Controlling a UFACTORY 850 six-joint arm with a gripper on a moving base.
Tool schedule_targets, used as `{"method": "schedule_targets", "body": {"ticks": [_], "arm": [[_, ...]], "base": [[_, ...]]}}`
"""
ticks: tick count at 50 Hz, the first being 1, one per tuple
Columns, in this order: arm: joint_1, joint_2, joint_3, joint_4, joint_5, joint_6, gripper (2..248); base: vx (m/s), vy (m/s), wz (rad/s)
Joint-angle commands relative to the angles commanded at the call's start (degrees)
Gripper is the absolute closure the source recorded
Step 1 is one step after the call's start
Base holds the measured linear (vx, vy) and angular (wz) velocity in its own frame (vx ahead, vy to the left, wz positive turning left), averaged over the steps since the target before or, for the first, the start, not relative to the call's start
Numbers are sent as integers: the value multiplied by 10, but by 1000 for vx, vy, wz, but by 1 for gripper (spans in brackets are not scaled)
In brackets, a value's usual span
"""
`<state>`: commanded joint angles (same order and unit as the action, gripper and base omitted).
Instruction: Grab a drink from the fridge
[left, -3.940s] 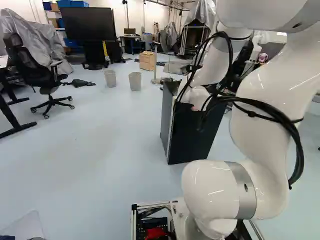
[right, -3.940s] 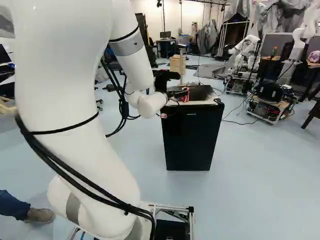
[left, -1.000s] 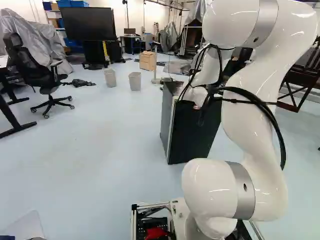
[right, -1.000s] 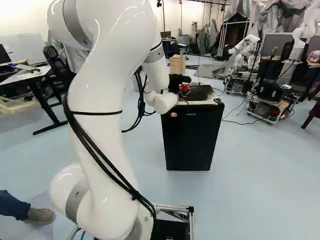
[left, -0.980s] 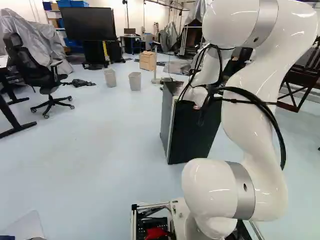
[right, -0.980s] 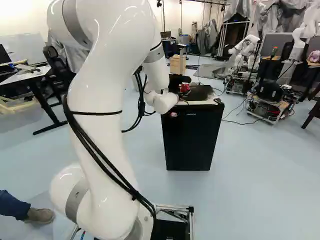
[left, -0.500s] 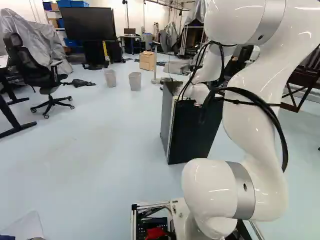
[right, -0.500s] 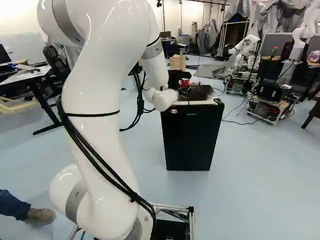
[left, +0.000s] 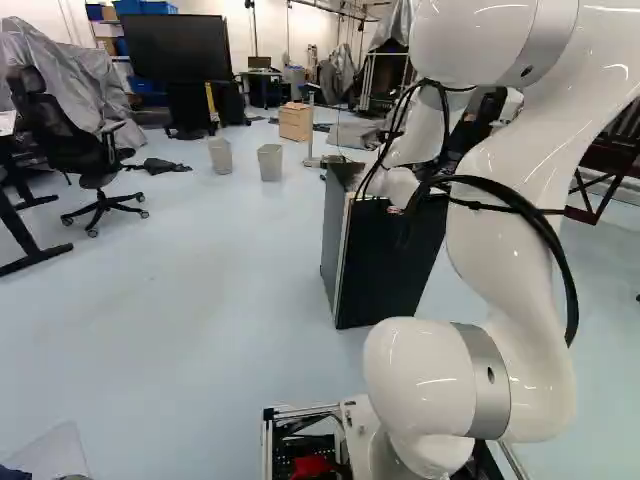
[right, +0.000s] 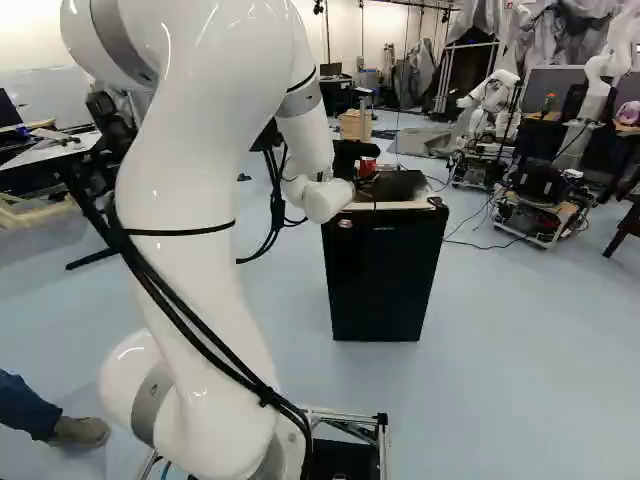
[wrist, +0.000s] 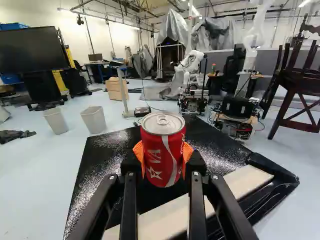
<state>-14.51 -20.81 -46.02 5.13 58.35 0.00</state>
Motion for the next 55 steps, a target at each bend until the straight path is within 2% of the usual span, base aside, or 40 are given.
{"method": "schedule_targets", "body": {"ticks": [28,55], "arm": [[26,66,74,-9,-15,0,156],[68,173,193,-24,-39,0,156]], "base": [[0,0,0],[0,0,0]]}}
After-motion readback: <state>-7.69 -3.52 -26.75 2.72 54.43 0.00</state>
